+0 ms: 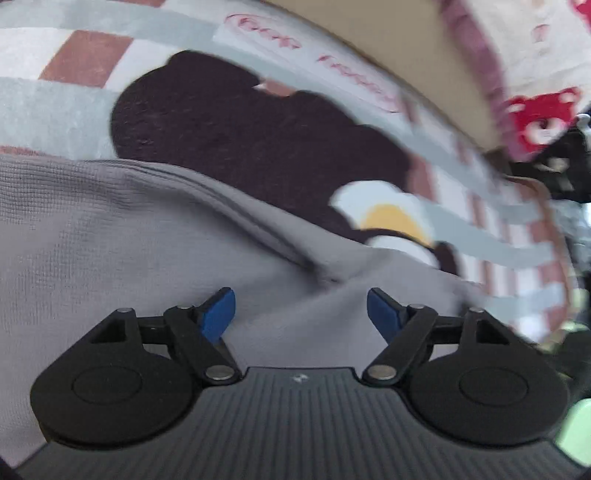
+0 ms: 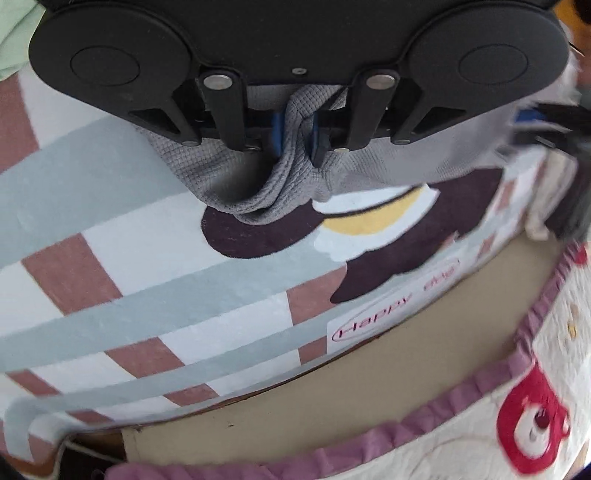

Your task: Fold clothes

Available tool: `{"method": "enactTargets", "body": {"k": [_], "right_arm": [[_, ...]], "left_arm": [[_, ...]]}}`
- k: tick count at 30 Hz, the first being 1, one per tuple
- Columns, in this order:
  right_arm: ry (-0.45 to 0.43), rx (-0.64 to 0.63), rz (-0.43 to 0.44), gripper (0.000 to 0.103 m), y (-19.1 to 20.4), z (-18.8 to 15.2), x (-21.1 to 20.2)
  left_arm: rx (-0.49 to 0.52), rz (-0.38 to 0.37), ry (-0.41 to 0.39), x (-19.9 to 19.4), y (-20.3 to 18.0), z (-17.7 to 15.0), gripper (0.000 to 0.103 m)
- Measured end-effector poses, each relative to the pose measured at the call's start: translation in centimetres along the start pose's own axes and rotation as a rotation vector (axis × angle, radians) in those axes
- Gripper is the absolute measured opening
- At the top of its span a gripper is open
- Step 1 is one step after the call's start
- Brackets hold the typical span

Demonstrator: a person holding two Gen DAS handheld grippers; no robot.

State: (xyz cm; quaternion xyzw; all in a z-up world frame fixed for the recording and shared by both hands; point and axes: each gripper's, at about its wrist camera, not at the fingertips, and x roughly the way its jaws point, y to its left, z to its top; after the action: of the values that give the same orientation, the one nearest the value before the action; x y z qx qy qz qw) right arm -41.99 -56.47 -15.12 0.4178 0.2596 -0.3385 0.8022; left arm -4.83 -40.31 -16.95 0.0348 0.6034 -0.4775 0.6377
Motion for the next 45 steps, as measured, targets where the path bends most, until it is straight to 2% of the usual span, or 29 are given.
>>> {"method": "enactTargets", "body": {"k": [1,2,4,5,6,9,10,11,12,13,14,15,17,24,27,28,31,32,33,34,35,36,38,39,42,43,45], "right_arm": [[0.003,0.043,0.036,0.027,-0.4,0.2,-0.1],[0.008,0.096,0.079,0.037,-0.7,0.3,-0.2],[0.015,0.194,0.187,0.04,-1.1,0.7,-0.5],[0.024,0.209,0.211,0.048,-1.0,1.0,-0.5],[0.041,0.207,0.201,0.057,-0.7,1.3,-0.3],[0.071,0.193,0.137,0.059,-0.6,1.8,0.7],[0.077,0.194,0.122,0.059,-0.8,1.8,1.1],[0.083,0.196,0.108,0.059,-1.0,1.8,1.6],[0.074,0.195,0.114,0.059,-1.2,1.8,2.0],[0.044,0.173,0.136,0.057,-1.3,2.0,2.1],[0.018,0.127,0.132,0.038,-1.2,2.2,2.2],[-0.008,0.081,0.129,0.01,-1.0,2.5,2.2],[-0.051,-0.001,0.119,0.009,-0.7,3.2,2.3],[-0.092,-0.139,0.059,0.007,1.2,8.8,3.5],[-0.11,-0.198,0.033,0.007,2.0,11.1,4.0],[-0.097,-0.219,0.011,0.007,2.1,12.0,4.7],[0.072,-0.224,-0.065,0.015,0.8,14.6,9.2],[0.083,-0.198,-0.069,0.016,0.3,15.0,9.7],[0.09,-0.167,-0.051,0.022,-0.1,15.3,9.8],[0.106,-0.129,-0.035,0.028,-0.5,15.4,9.7],[0.121,-0.091,-0.02,0.042,-0.8,15.5,9.6],[0.124,-0.053,-0.01,0.049,-1.2,15.6,9.3],[0.093,0.023,-0.008,0.05,-1.8,15.6,7.9],[0.072,0.023,-0.013,0.05,-1.6,15.4,7.3],[-0.01,-0.15,-0.055,0.05,1.3,13.9,5.5],[-0.038,-0.207,-0.069,0.05,2.2,13.5,4.8],[-0.07,-0.385,-0.082,0.05,5.3,11.4,4.2]], "left_arm": [[-0.022,-0.043,-0.029,0.0,-0.1,-0.2,0.077],[-0.036,-0.109,-0.043,0.1,-0.2,-0.4,0.079],[-0.056,-0.192,0.002,1.3,-0.8,-0.2,0.079],[-0.069,-0.205,0.027,2.1,-1.0,-0.1,0.079],[-0.085,-0.202,0.048,2.8,-1.0,0.1,0.077],[-0.116,-0.233,0.027,3.1,-1.3,0.8,0.075],[-0.109,-0.25,0.008,3.1,-1.3,0.9,0.064],[-0.096,-0.257,-0.019,3.0,-1.3,0.9,0.038],[-0.065,-0.241,-0.045,3.0,-1.3,1.0,0.027],[-0.023,-0.216,-0.068,3.0,-1.5,1.2,0.017],[0.02,-0.19,-0.092,3.0,-1.6,1.4,0.015],[0.059,-0.168,-0.112,2.9,-1.8,1.5,0.015],[0.101,-0.143,-0.132,3.1,-2.3,1.9,0.014],[0.2,-0.09,-0.217,3.4,-4.2,4.7,0.013],[0.174,-0.117,-0.259,4.3,-4.6,7.0,0.016],[0.146,-0.121,-0.241,4.9,-4.3,7.8,0.018],[0.063,-0.093,-0.169,6.2,-2.8,9.9,0.018],[0.052,-0.084,-0.17,6.0,-2.5,10.1,0.018],[0.055,-0.072,-0.203,5.3,-2.5,9.9,0.02],[0.051,-0.073,-0.248,4.2,-2.4,9.7,0.033],[0.047,-0.113,-0.289,3.1,-2.2,9.4,0.056],[0.045,-0.178,-0.322,2.0,-1.9,9.1,0.063],[0.109,-0.275,-0.312,0.3,-2.2,8.6,0.064],[0.192,-0.266,-0.285,-0.3,-3.1,7.9,0.064],[0.445,-0.172,-0.227,-1.1,-5.9,4.4,0.064],[0.493,-0.134,-0.2,-0.9,-6.5,3.2,0.064],[0.502,-0.045,-0.162,0.0,-6.4,1.6,0.064]]}}
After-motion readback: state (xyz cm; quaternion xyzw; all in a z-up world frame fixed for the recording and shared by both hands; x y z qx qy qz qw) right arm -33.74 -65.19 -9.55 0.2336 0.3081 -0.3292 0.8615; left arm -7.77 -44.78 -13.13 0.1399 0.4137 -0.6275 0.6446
